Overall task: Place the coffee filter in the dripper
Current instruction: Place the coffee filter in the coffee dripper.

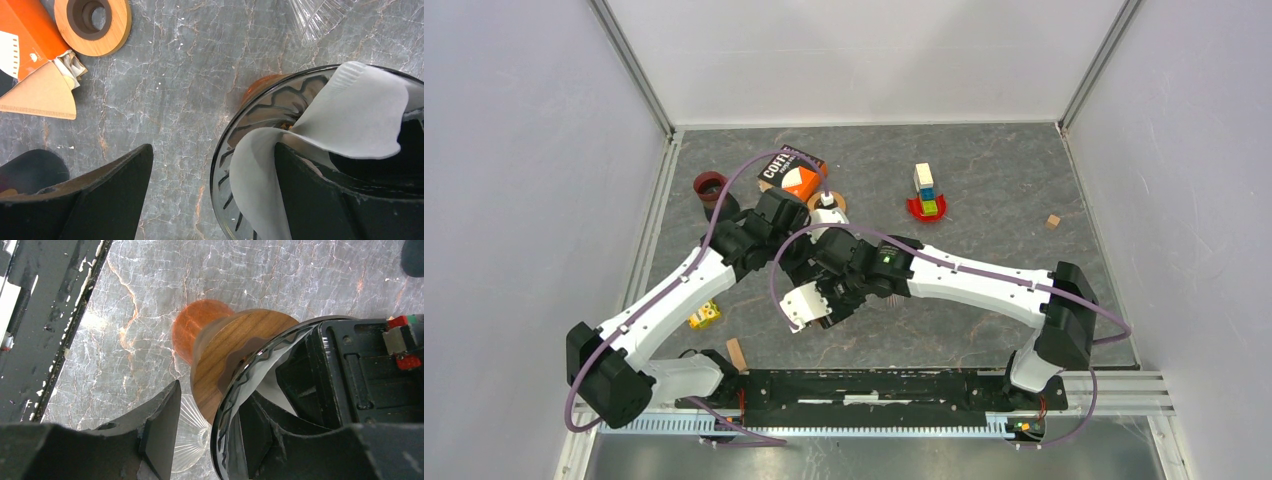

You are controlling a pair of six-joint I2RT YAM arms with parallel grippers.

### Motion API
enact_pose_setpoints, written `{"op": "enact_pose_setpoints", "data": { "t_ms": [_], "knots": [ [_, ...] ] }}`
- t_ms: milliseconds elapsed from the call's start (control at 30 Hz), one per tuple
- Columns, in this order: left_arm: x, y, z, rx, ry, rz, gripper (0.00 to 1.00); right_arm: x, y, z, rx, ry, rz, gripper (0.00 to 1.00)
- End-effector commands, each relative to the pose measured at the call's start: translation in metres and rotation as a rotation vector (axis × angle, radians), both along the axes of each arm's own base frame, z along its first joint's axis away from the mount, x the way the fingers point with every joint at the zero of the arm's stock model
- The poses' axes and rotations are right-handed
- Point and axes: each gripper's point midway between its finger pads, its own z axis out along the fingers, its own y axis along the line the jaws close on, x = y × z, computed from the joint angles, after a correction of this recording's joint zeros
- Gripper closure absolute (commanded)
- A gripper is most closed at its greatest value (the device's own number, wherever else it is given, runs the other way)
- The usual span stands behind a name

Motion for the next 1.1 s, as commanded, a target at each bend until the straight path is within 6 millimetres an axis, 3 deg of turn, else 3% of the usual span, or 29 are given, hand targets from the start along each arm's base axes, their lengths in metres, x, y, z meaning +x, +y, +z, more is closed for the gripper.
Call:
{"op": "enact_pose_setpoints", "data": {
  "t_ms": [0, 200, 567, 1067],
  "knots": [
    [0.006, -0.001, 0.008, 0.011, -0.038, -0.03, 0.03, 0.002, -0.007, -0.006, -0.036, 0.006, -0.008, 0.48],
    [0.009, -0.005, 0.033, -0.02, -0.064, -0.03, 0.0, 0.009, -0.001, 0.024, 0.032, -0.012, -0.028, 0.45],
    [0.003, -0.003, 0.045, -0.045, -0.073, -0.033, 0.0, 0.011, 0.001, 0.054, 0.094, 0.005, -0.032, 0.4],
    [-0.003, -0.007, 0.064, -0.16, -0.053, -0.034, 0.0, 0.006, -0.001, 0.044, 0.075, 0.041, -0.022, 0.38]
  ]
}}
